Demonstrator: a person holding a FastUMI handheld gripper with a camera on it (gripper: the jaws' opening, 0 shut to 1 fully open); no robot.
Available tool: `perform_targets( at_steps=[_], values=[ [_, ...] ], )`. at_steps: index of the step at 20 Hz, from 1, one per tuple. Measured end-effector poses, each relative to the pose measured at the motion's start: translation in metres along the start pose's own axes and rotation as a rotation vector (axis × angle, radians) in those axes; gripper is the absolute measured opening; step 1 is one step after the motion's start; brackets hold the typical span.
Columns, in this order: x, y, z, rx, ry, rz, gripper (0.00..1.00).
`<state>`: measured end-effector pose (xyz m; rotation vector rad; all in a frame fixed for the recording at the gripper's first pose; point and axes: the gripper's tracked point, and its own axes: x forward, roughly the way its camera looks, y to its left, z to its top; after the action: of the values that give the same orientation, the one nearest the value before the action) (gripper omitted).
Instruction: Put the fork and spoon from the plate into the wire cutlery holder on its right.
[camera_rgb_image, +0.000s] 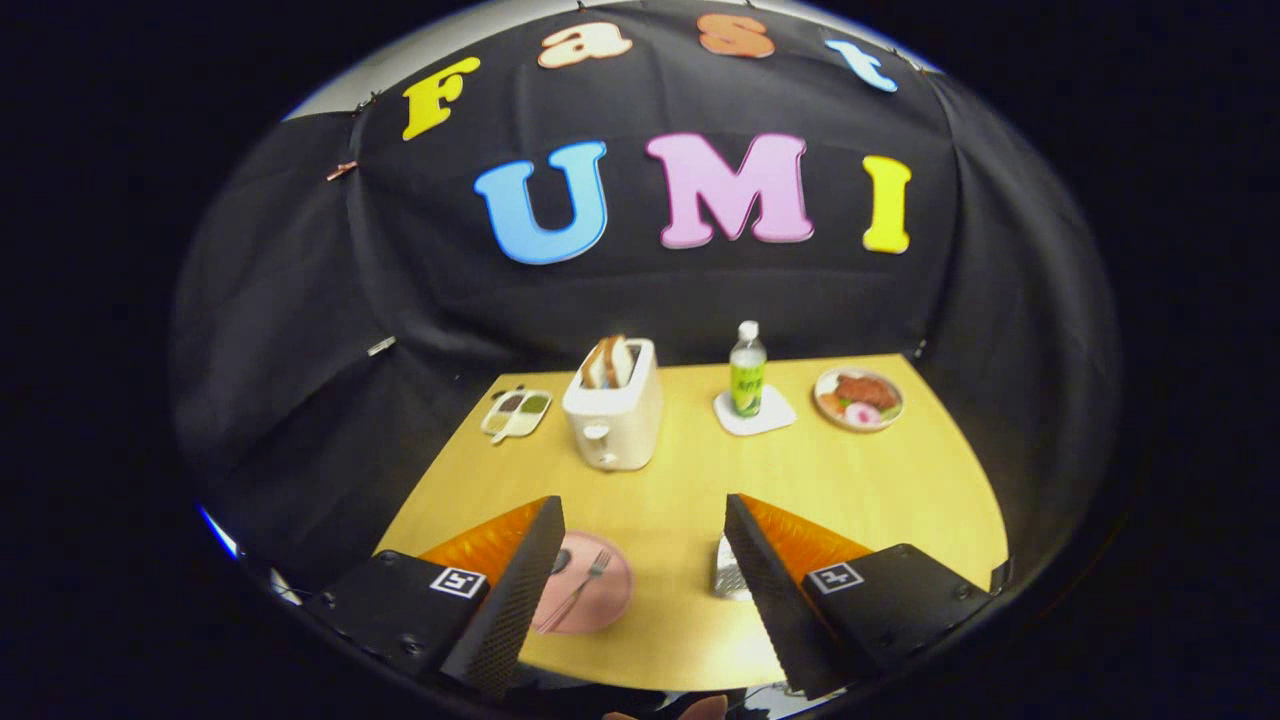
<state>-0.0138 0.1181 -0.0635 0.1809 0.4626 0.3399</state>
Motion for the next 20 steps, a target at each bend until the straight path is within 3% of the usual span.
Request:
perform_targets(
  at_steps=[3, 9, 16, 17, 20],
  values=[
    [0.020, 0.032, -0.048, 0.018, 0.225, 0.094, 1.00],
    [0.066, 0.063, -0.153, 0.081, 0.588, 0.144, 0.99],
    [0.124, 0.076, -0.221, 0.186, 0.781, 0.060, 0.95],
    [0.131, 0.075, -0.228, 0.182, 0.795, 0.040, 0.90],
    [0.144, 0.074, -0.250, 0.155, 0.829, -0.010, 0.89]
  ],
)
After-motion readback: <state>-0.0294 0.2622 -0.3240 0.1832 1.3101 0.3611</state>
